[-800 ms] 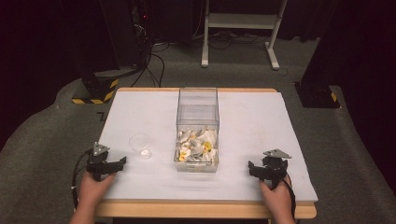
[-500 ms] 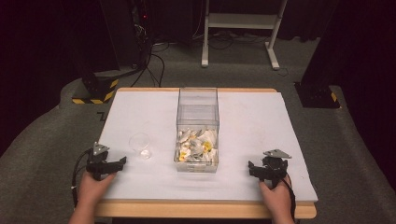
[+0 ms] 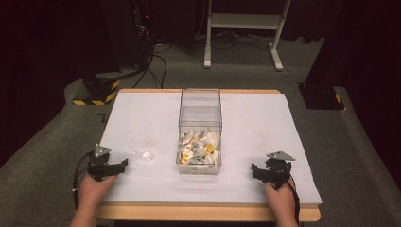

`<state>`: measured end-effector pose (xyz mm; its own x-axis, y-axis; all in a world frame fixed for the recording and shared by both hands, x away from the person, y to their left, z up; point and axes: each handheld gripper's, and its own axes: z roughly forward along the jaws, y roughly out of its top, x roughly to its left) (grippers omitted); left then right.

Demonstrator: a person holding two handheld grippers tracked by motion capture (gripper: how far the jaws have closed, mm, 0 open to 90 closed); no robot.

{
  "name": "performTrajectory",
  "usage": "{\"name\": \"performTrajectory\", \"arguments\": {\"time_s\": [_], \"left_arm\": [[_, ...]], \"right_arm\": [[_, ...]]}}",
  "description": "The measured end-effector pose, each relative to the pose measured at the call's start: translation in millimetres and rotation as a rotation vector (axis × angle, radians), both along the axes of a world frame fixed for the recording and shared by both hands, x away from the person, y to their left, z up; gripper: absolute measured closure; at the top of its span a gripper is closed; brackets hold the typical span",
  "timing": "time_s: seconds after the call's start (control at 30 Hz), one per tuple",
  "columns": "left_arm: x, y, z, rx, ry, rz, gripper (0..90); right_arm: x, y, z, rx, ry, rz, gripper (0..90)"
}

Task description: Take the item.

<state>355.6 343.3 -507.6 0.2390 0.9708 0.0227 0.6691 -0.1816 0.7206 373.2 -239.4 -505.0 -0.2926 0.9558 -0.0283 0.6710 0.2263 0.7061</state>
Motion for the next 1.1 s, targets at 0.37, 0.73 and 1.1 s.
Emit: {"name": "performTrajectory", "arguments": {"time_s": [0.37, 0.73, 1.1], "left_arm": [[-4.5, -4.1, 1.6, 0.004, -0.001, -0.027, 13.2], [-13.5, -11.0, 8.2, -0.021, -0.031, -0.065, 13.3], [-19.1, -20.2, 17.6, -0.03, -0.064, -0.1, 13.8]], "right_arm": [[0.4, -0.5, -0.1, 0.004, 0.002, 0.003, 9.0], [0.3, -0.4, -0.1, 0.003, 0.001, 0.002, 9.0], [0.1, -0.2, -0.2, 0.003, 0.0, 0.0, 9.1]]}}
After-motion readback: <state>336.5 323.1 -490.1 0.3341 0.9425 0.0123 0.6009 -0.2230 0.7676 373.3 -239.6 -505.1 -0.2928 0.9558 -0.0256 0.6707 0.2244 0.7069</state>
